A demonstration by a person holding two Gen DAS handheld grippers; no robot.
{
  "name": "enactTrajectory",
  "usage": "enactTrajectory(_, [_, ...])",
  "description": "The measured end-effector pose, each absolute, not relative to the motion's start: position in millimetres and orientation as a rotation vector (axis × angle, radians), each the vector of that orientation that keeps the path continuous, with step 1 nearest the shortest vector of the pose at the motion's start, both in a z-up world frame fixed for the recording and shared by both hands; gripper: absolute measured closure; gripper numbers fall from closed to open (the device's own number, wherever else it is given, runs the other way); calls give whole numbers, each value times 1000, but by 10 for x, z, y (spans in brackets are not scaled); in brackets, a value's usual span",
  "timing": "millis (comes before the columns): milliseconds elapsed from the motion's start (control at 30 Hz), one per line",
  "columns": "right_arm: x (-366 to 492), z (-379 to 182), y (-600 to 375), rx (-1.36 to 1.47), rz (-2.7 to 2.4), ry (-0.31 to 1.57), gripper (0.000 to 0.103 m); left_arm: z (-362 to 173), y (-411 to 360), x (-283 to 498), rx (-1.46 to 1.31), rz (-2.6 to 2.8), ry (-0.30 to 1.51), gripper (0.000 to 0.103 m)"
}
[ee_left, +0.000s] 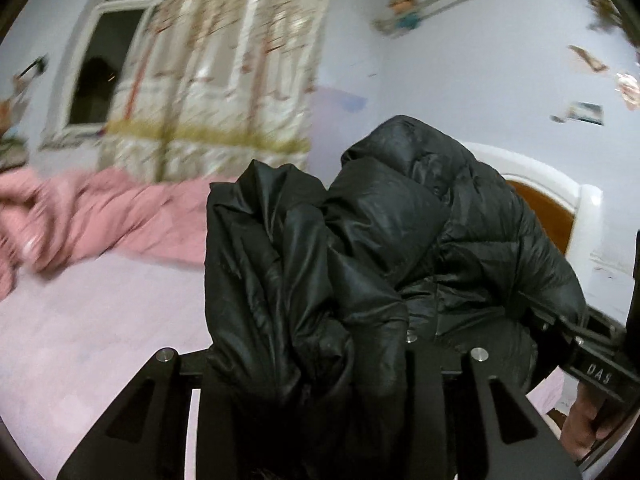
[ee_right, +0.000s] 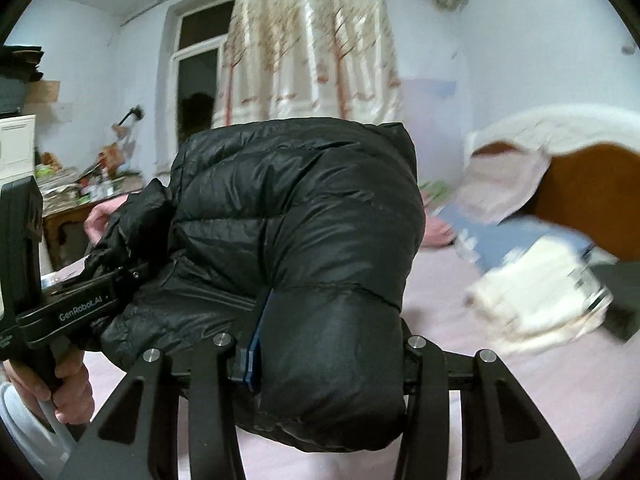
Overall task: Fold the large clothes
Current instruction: 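Carry the coat bundle with the right tool toward the headboard beside the cream garment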
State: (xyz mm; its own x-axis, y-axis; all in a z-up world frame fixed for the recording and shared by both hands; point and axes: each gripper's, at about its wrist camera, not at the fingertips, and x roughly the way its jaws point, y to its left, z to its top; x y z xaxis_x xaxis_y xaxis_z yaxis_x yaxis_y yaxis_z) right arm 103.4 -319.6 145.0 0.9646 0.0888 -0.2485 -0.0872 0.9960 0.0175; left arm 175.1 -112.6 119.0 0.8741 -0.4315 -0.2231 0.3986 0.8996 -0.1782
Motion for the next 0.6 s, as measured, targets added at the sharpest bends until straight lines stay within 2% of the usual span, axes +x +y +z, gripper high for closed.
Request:
enactTrajectory(267, [1372,1827,-4376,-66,-172,157,55,1446,-2602,2593,-218,-617,236,67])
enactTrajectory(400, [1672,1719,-4981,-42,-265,135,55,1389,-3344,2926,-204,-601,257,66])
enactTrajectory(600, [2094,1314,-5610,-25,-402,134,55,967,-4093,3378,-168,-626,338,64])
